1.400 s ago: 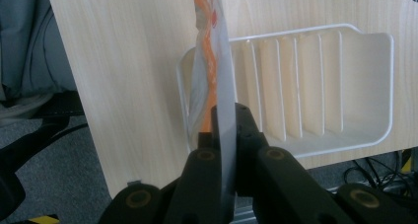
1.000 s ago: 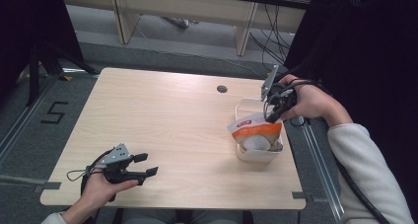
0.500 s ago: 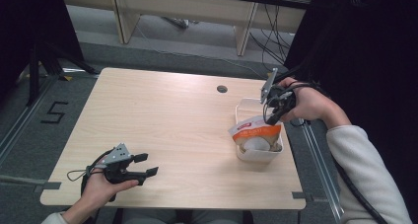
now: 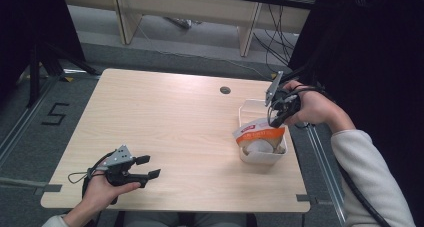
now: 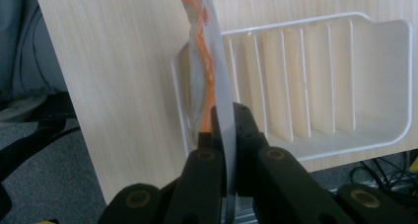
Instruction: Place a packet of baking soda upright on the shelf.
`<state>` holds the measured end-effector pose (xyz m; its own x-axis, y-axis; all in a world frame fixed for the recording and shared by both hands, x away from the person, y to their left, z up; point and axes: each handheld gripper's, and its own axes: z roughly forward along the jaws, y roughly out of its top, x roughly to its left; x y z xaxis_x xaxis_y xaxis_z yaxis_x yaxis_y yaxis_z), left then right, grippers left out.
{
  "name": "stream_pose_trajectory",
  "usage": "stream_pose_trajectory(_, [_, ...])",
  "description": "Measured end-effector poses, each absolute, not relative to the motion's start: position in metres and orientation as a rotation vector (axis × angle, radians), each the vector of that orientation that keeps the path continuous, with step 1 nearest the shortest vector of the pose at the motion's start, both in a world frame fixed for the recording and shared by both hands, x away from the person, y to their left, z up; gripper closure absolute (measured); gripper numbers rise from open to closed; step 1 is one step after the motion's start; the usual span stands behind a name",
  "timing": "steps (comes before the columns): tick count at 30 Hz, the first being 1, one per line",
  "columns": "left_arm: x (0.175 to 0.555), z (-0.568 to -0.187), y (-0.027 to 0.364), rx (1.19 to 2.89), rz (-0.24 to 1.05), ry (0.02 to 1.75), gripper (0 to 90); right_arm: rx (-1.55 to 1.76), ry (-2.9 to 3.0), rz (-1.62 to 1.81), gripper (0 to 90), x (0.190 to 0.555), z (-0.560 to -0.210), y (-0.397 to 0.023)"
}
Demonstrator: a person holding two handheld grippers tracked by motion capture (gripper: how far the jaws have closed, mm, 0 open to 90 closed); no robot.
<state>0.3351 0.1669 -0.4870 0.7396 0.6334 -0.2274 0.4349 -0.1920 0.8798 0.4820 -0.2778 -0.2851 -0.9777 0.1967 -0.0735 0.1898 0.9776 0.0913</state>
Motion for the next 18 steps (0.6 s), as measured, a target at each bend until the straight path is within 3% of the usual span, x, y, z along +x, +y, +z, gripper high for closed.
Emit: stream_pose_trajectory(18, [0.335,-0.487,0.166,1.828,0.218,0.833,32.0,0.385,3.019,0.082,90.0,0.482,-0.304,-0.29])
